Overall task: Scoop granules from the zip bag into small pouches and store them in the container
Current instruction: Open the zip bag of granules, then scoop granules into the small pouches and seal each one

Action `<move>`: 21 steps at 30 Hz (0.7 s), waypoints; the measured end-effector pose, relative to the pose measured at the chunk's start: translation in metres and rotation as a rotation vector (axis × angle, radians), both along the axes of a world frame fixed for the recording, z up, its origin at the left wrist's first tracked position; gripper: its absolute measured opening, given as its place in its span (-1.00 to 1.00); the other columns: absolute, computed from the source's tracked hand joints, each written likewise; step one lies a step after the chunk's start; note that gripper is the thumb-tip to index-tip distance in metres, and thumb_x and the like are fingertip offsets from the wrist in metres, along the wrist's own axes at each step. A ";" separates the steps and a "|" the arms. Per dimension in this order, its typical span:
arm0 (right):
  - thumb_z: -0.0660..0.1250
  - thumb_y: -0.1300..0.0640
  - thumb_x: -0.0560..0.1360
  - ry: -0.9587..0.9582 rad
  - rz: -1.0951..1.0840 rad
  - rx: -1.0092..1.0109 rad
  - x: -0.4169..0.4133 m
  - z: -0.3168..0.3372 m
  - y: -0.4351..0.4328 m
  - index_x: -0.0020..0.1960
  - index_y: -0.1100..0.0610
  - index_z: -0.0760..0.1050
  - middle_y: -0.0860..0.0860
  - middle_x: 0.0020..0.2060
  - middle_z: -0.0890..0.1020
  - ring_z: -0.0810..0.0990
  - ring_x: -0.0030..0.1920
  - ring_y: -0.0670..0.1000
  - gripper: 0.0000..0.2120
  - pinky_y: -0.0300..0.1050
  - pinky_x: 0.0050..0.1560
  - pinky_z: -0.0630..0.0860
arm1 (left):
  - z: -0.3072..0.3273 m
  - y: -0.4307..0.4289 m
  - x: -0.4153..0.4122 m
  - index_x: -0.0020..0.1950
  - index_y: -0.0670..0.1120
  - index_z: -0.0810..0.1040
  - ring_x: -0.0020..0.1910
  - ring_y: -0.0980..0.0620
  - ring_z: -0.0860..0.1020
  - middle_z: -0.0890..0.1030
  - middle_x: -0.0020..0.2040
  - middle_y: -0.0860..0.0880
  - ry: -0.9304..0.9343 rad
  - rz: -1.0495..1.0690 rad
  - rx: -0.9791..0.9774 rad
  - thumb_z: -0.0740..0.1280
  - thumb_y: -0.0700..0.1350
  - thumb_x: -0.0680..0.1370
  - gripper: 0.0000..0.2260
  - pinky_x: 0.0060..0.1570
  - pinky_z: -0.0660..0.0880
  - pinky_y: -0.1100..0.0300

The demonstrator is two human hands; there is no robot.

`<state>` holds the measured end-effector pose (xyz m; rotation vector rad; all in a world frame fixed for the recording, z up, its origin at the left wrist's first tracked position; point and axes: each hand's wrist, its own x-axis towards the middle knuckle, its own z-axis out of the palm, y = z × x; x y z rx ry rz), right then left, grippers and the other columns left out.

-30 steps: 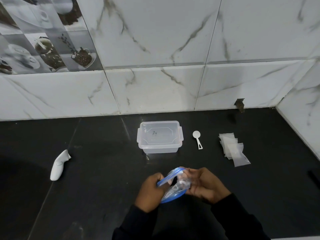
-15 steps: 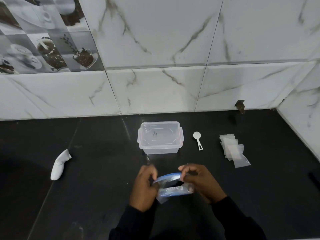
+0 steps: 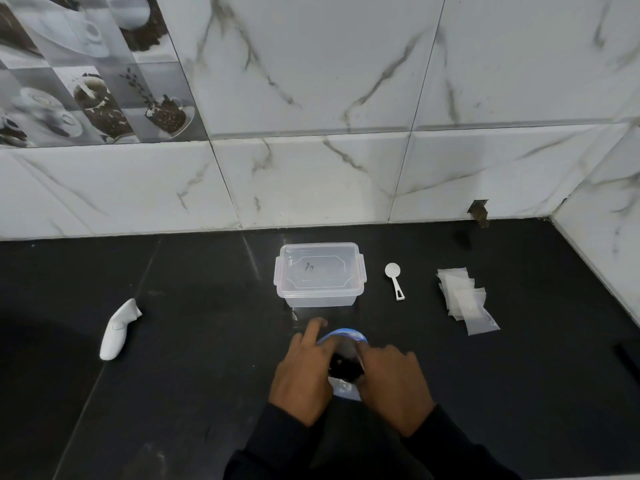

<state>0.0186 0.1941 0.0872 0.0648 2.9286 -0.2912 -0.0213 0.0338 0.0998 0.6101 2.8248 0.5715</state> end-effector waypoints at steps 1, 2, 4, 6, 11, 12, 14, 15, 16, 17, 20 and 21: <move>0.21 -0.06 0.46 -0.025 -0.027 -0.015 -0.001 -0.001 0.003 0.26 -0.03 0.44 0.02 0.10 0.65 0.60 0.14 0.15 -0.62 0.02 0.09 0.48 | -0.002 -0.001 -0.004 0.30 0.22 0.44 0.23 0.00 0.41 0.20 0.44 0.15 0.018 -0.002 0.022 0.30 -0.24 0.41 -0.46 0.03 0.58 0.04; 0.20 -0.06 0.44 -0.063 -0.047 -0.063 -0.001 -0.004 0.006 0.22 -0.01 0.46 0.04 0.09 0.66 0.62 0.12 0.16 -0.63 0.02 0.08 0.52 | -0.003 -0.003 -0.007 0.25 0.19 0.52 0.22 0.01 0.43 0.26 0.41 0.16 0.031 0.003 0.044 0.28 -0.25 0.40 -0.50 0.03 0.58 0.07; 0.20 -0.07 0.40 -0.134 -0.064 -0.145 0.000 -0.007 0.008 0.23 -0.01 0.46 0.06 0.11 0.64 0.63 0.10 0.18 -0.58 0.03 0.07 0.57 | -0.007 -0.004 -0.011 0.17 0.14 0.61 0.20 0.02 0.46 0.35 0.38 0.14 0.036 0.019 0.073 0.27 -0.25 0.41 -0.57 0.06 0.57 0.11; 0.24 -0.04 0.41 -0.199 -0.048 -0.181 0.000 -0.010 0.009 0.37 -0.02 0.37 0.06 0.19 0.57 0.60 0.16 0.17 -0.47 0.04 0.14 0.56 | -0.011 -0.003 -0.011 0.22 0.17 0.57 0.21 -0.01 0.48 0.35 0.40 0.14 0.007 0.034 0.092 0.28 -0.20 0.46 -0.59 0.13 0.55 0.08; 0.28 -0.06 0.39 -0.216 -0.050 -0.222 -0.004 -0.009 0.007 0.30 0.02 0.43 0.08 0.16 0.59 0.61 0.14 0.18 -0.52 0.03 0.11 0.56 | -0.015 -0.001 -0.008 0.27 0.17 0.49 0.24 0.00 0.53 0.34 0.41 0.13 0.020 0.021 0.127 0.25 -0.26 0.41 -0.50 0.16 0.55 0.09; 0.27 -0.10 0.38 -0.201 -0.081 -0.226 -0.005 -0.009 0.007 0.17 0.02 0.49 0.08 0.09 0.63 0.63 0.09 0.19 -0.60 0.01 0.06 0.57 | -0.013 -0.002 -0.009 0.24 0.17 0.52 0.23 0.02 0.52 0.36 0.39 0.14 0.037 0.018 0.130 0.25 -0.27 0.39 -0.50 0.13 0.55 0.10; 0.25 -0.16 0.37 -0.158 -0.152 -0.293 -0.005 -0.009 0.006 0.01 0.06 0.54 0.06 -0.02 0.67 0.66 0.03 0.16 -0.64 -0.01 0.03 0.57 | -0.012 -0.005 -0.013 0.15 0.14 0.61 0.19 0.03 0.51 0.43 0.35 0.13 0.107 0.007 0.144 0.27 -0.28 0.38 -0.55 0.06 0.58 0.13; 0.26 -0.17 0.39 -0.132 -0.190 -0.350 -0.005 -0.008 0.005 0.00 0.05 0.57 0.04 -0.04 0.68 0.66 0.04 0.13 -0.65 -0.03 0.05 0.56 | -0.011 -0.005 -0.015 0.11 0.13 0.64 0.16 0.03 0.52 0.47 0.32 0.12 0.146 0.004 0.152 0.30 -0.27 0.39 -0.58 0.02 0.58 0.15; 0.27 -0.17 0.42 -0.108 -0.220 -0.406 -0.004 -0.007 0.003 0.05 0.03 0.59 0.02 -0.03 0.69 0.65 0.06 0.09 -0.65 -0.05 0.09 0.55 | -0.010 -0.006 -0.016 0.08 0.13 0.66 0.13 0.02 0.51 0.49 0.30 0.13 0.170 0.011 0.157 0.31 -0.25 0.41 -0.63 -0.02 0.58 0.15; 0.29 -0.19 0.44 -0.092 -0.244 -0.442 -0.003 -0.007 0.001 0.12 0.02 0.60 0.01 -0.02 0.69 0.64 0.09 0.06 -0.61 -0.06 0.13 0.54 | -0.010 -0.006 -0.017 0.07 0.13 0.67 0.12 0.02 0.49 0.49 0.29 0.13 0.171 0.027 0.153 0.30 -0.21 0.45 -0.68 -0.04 0.58 0.14; 0.25 -0.25 0.48 -0.096 -0.246 -0.425 0.001 -0.011 -0.005 0.13 0.03 0.58 0.01 -0.02 0.69 0.64 0.07 0.07 -0.57 -0.06 0.11 0.54 | -0.015 -0.005 -0.014 0.08 0.15 0.66 0.13 0.03 0.41 0.45 0.30 0.11 0.105 0.065 0.119 0.26 -0.12 0.54 -0.75 0.01 0.54 0.17; 0.24 -0.27 0.48 -0.093 -0.229 -0.421 0.002 -0.011 -0.005 0.12 0.01 0.58 0.01 -0.04 0.69 0.65 0.05 0.06 -0.58 -0.07 0.07 0.54 | -0.018 -0.005 -0.013 0.06 0.15 0.66 0.11 0.03 0.39 0.45 0.29 0.10 0.098 0.060 0.141 0.27 -0.12 0.53 -0.76 0.02 0.51 0.20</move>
